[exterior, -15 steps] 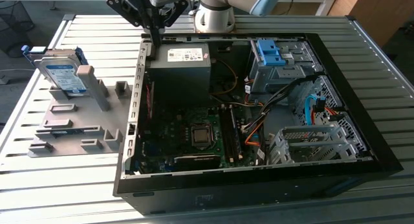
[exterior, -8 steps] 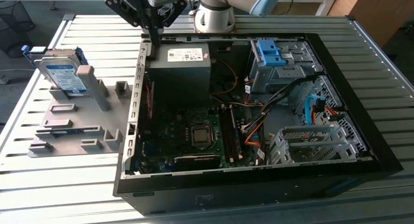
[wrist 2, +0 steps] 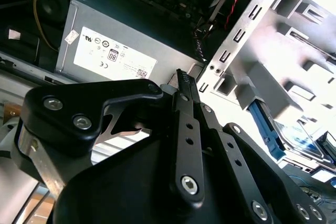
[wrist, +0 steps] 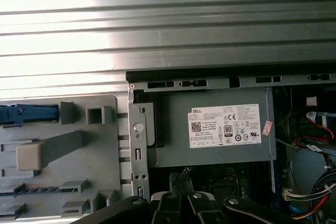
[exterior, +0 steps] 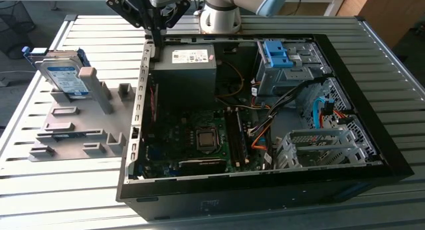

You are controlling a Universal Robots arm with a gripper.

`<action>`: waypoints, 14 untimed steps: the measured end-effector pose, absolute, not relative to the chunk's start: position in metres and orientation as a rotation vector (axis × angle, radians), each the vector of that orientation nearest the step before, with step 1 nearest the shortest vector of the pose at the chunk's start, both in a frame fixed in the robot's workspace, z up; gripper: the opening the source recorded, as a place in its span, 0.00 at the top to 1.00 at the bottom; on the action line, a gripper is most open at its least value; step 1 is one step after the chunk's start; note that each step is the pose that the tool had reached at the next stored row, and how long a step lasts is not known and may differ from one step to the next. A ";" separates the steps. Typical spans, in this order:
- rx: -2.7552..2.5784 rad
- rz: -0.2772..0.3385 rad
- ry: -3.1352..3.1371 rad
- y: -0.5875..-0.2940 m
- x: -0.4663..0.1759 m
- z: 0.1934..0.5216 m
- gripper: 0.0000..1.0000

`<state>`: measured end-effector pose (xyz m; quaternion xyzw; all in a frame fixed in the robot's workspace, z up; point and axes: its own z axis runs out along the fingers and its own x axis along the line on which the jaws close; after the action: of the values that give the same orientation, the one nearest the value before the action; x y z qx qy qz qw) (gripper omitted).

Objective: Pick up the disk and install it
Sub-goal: 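Reach for the disk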

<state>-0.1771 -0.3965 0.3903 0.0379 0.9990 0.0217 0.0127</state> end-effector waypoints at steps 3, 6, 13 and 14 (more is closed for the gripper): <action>0.118 0.068 3.113 -0.396 -0.178 0.390 0.89; 0.118 0.068 3.113 -0.396 -0.179 0.390 0.89; 0.118 0.068 3.113 -0.396 -0.181 0.390 0.89; 0.118 0.068 3.113 -0.397 -0.181 0.390 0.89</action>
<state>-0.1811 -0.3965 0.3896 0.0379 0.9990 0.0217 0.0126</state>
